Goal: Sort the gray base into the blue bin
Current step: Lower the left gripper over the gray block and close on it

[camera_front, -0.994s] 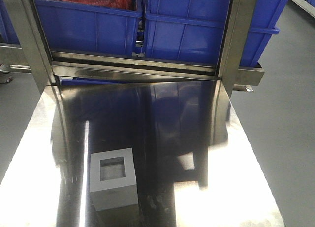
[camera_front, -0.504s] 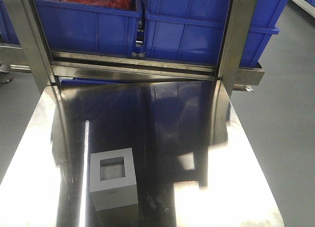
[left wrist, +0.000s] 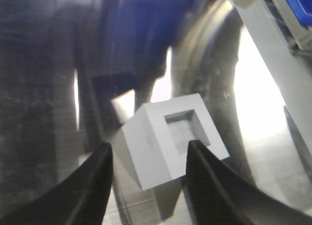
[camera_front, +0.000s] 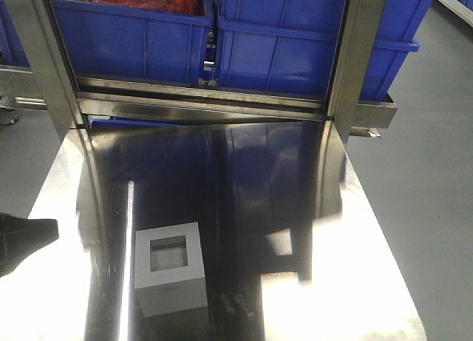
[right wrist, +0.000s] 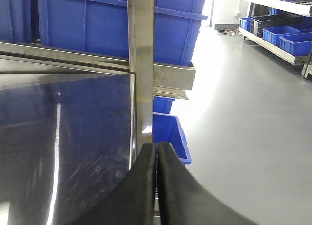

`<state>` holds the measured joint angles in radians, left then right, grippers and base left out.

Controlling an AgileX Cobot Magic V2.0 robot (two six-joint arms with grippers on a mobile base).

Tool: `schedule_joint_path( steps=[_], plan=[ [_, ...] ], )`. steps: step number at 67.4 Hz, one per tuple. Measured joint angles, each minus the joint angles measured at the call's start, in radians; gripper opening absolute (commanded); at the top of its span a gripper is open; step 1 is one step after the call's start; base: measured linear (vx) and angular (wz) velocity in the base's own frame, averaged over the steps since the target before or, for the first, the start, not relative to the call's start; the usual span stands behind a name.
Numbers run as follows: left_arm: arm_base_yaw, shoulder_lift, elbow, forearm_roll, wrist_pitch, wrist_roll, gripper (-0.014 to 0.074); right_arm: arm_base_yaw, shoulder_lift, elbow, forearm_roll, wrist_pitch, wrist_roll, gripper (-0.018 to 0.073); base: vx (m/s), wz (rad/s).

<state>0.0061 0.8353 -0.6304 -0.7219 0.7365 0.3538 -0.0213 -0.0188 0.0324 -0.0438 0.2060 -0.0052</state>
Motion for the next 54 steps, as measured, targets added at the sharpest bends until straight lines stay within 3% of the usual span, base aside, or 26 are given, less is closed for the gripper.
schedule_joint_path(
  steps=[16,25,38,44,54],
  plan=[
    [-0.107,0.111,-0.080,-0.010,-0.007,0.015,0.0350,0.000,0.000,0.000,0.000,0.000,0.000,-0.0005,0.00,0.00],
    [-0.188,0.176,-0.111,0.034,-0.033,-0.035,0.0350,0.000,0.000,0.000,0.000,0.000,0.000,-0.0005,0.00,0.00],
    [-0.339,0.269,-0.151,0.220,-0.070,-0.220,0.0348,0.000,0.000,0.000,0.000,0.000,0.000,-0.0005,0.00,0.00],
    [-0.400,0.306,-0.172,0.338,-0.072,-0.346,0.0348,0.000,0.000,0.000,0.000,0.000,0.000,-0.0005,0.00,0.00],
    [-0.499,0.373,-0.213,0.600,-0.046,-0.591,0.0348,0.000,0.000,0.000,0.000,0.000,0.000,-0.0005,0.00,0.00]
  ],
)
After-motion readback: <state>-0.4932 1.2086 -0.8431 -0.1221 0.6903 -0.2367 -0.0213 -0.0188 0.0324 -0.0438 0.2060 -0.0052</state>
